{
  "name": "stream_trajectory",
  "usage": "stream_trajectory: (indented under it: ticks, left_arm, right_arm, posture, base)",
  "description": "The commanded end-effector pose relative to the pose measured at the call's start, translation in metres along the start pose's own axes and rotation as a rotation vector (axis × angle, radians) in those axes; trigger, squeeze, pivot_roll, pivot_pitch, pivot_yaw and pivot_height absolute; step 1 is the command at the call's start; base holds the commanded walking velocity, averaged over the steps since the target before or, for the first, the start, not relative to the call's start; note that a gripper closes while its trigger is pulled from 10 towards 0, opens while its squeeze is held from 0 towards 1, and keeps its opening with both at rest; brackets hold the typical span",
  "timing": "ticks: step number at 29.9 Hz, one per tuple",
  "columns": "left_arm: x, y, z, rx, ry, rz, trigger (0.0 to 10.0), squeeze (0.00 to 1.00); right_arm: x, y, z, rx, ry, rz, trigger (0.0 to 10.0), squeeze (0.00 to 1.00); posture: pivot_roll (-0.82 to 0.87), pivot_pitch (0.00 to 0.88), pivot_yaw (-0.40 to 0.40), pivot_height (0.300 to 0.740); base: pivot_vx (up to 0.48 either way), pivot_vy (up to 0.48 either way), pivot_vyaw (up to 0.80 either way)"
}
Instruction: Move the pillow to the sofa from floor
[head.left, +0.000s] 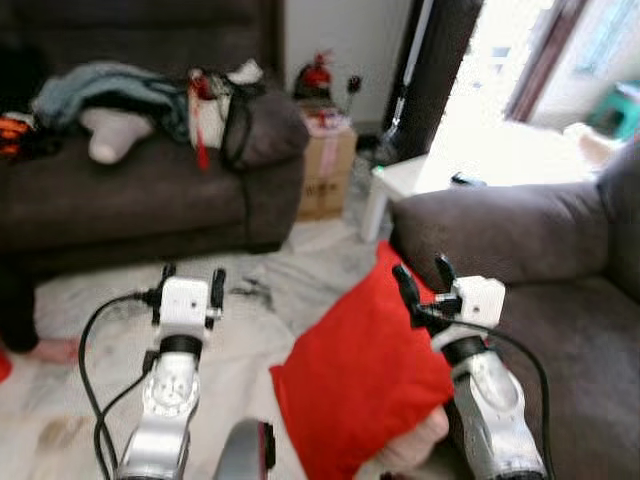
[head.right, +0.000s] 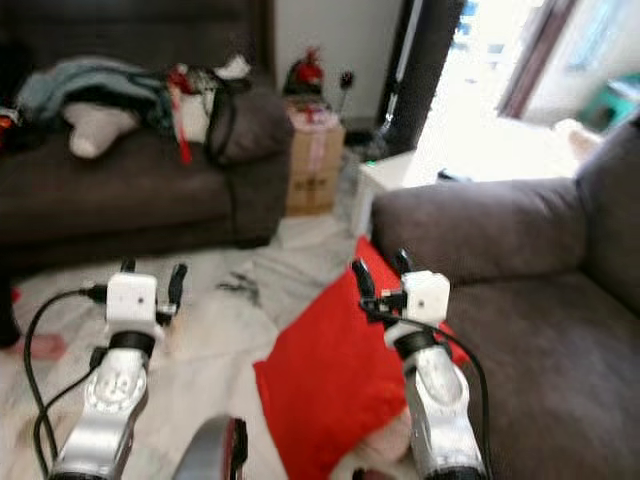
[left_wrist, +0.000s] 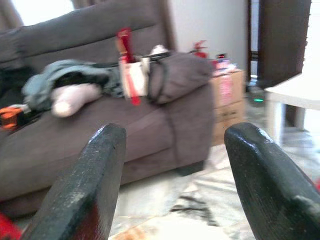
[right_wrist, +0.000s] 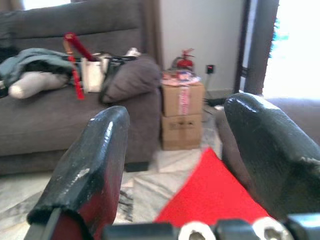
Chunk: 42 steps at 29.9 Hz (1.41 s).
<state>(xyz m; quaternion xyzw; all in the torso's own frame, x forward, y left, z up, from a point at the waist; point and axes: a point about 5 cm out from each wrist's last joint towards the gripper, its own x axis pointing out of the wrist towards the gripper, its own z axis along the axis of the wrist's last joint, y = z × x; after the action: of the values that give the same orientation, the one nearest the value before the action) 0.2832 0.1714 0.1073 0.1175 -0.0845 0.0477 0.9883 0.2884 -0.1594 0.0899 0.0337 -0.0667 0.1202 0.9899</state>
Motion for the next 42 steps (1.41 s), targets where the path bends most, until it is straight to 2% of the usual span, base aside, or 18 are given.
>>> stream_trajectory:
  ticks: [1, 13, 16, 17, 19, 20, 24, 25, 28, 33, 42]
  left_arm:
    - [0.002, -0.004, 0.006, -0.02, -0.014, -0.018, 10.0, 0.0]
    - [-0.001, -0.006, 0.002, -0.026, 0.008, -0.031, 10.0, 0.0]
    - [-0.003, -0.003, -0.006, -0.009, 0.038, -0.045, 10.0, 0.0]
    - [-0.003, 0.003, -0.009, -0.003, 0.047, -0.029, 10.0, 0.0]
    - [-0.002, 0.018, -0.012, 0.024, 0.055, 0.005, 10.0, 0.0]
    - [-0.002, 0.018, -0.012, 0.024, 0.055, 0.005, 10.0, 0.0]
    - [-0.001, 0.029, -0.011, 0.05, 0.051, 0.012, 10.0, 0.0]
    - [-0.001, 0.029, -0.011, 0.05, 0.051, 0.012, 10.0, 0.0]
    - [-0.001, 0.033, -0.013, 0.061, 0.053, 0.014, 10.0, 0.0]
    - [-0.001, 0.031, -0.012, 0.058, 0.052, 0.009, 10.0, 0.0]
    - [-0.003, 0.017, -0.015, 0.025, 0.062, -0.039, 10.0, 0.0]
  right_arm:
    - [-0.001, -0.005, 0.002, -0.009, 0.001, -0.017, 10.0, 0.0]
    - [-0.001, -0.006, 0.001, -0.002, 0.004, -0.022, 10.0, 0.0]
    - [-0.001, -0.009, -0.001, -0.006, 0.016, -0.041, 10.0, 0.0]
    - [-0.002, -0.015, -0.002, 0.015, 0.019, -0.078, 10.0, 0.0]
    - [-0.009, -0.039, -0.008, 0.026, 0.053, -0.217, 10.0, 0.0]
    - [-0.009, -0.039, -0.008, 0.026, 0.053, -0.217, 10.0, 0.0]
    - [-0.019, -0.064, -0.013, -0.002, 0.091, -0.313, 10.0, 0.0]
    - [-0.019, -0.064, -0.013, -0.002, 0.091, -0.313, 10.0, 0.0]
    - [-0.027, -0.084, -0.009, -0.032, 0.094, -0.38, 10.0, 0.0]
    - [-0.029, -0.089, -0.011, -0.038, 0.1, -0.394, 10.0, 0.0]
    - [-0.026, -0.077, -0.018, -0.013, 0.101, -0.373, 10.0, 0.0]
  posture:
    - [-0.04, 0.0, -0.056, 0.631]
    - [-0.04, 0.0, -0.06, 0.631]
    - [-0.04, 0.0, -0.058, 0.631]
    - [-0.04, 0.0, -0.058, 0.631]
    - [-0.04, 0.0, -0.062, 0.631]
    - [-0.04, 0.0, -0.062, 0.631]
    - [-0.04, 0.0, -0.06, 0.631]
    - [-0.04, 0.0, -0.06, 0.631]
    - [-0.04, 0.0, -0.06, 0.631]
    - [-0.04, 0.0, -0.06, 0.631]
    - [-0.04, 0.0, -0.055, 0.631]
  base:
    - [0.0, 0.0, 0.0]
    - [0.0, 0.0, 0.0]
    - [0.0, 0.0, 0.0]
    - [0.0, 0.0, 0.0]
    - [0.0, 0.0, 0.0]
    - [0.0, 0.0, 0.0]
    - [0.0, 0.0, 0.0]
    - [0.0, 0.0, 0.0]
    - [0.0, 0.0, 0.0]
    - [0.0, 0.0, 0.0]
    - [0.0, 0.0, 0.0]
